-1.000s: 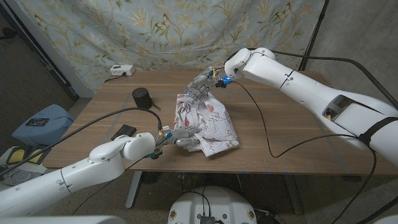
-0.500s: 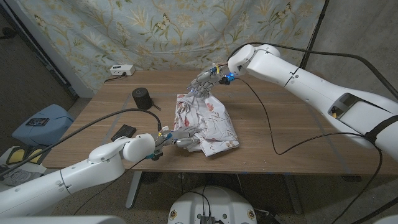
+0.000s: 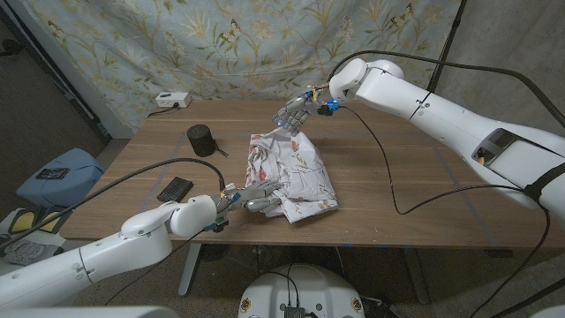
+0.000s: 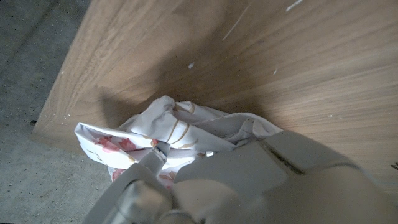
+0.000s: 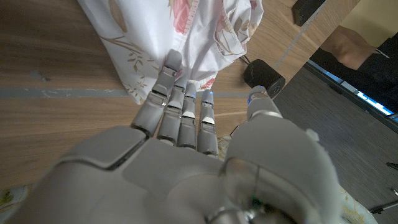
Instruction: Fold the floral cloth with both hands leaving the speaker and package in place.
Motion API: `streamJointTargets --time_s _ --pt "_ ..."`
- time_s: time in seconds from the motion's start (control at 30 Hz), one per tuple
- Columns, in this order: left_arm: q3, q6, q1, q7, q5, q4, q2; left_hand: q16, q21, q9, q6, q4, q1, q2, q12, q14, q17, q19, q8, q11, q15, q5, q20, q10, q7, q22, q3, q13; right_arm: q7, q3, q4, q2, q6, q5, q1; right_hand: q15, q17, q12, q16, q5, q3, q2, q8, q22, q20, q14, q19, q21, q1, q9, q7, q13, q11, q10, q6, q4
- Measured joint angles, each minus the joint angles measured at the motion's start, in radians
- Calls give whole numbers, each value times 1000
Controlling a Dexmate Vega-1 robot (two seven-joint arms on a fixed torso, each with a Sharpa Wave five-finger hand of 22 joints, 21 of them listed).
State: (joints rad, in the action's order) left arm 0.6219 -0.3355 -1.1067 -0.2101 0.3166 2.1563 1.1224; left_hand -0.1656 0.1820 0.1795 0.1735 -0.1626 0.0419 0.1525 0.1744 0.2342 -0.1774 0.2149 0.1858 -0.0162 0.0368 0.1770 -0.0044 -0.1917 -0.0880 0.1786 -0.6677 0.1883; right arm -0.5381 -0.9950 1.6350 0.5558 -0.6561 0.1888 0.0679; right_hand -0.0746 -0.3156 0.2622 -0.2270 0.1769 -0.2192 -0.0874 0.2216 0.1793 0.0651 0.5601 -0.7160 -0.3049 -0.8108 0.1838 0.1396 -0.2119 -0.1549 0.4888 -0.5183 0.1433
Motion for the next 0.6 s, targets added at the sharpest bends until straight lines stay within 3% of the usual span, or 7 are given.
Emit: streamJointTargets --time_s 0.6 --pt "-41 0 -73 111 -16 1 27 -14 15 -2 3 12 0 0 27 -5 0 -18 11 -4 -5 0 -18 4 -3 0 -12 0 -4 28 39 43 5 -50 16 7 0 -4 -1 0 4 0 0 0 -3 0 -3 0 0 0 0 0 5 5 0 -4"
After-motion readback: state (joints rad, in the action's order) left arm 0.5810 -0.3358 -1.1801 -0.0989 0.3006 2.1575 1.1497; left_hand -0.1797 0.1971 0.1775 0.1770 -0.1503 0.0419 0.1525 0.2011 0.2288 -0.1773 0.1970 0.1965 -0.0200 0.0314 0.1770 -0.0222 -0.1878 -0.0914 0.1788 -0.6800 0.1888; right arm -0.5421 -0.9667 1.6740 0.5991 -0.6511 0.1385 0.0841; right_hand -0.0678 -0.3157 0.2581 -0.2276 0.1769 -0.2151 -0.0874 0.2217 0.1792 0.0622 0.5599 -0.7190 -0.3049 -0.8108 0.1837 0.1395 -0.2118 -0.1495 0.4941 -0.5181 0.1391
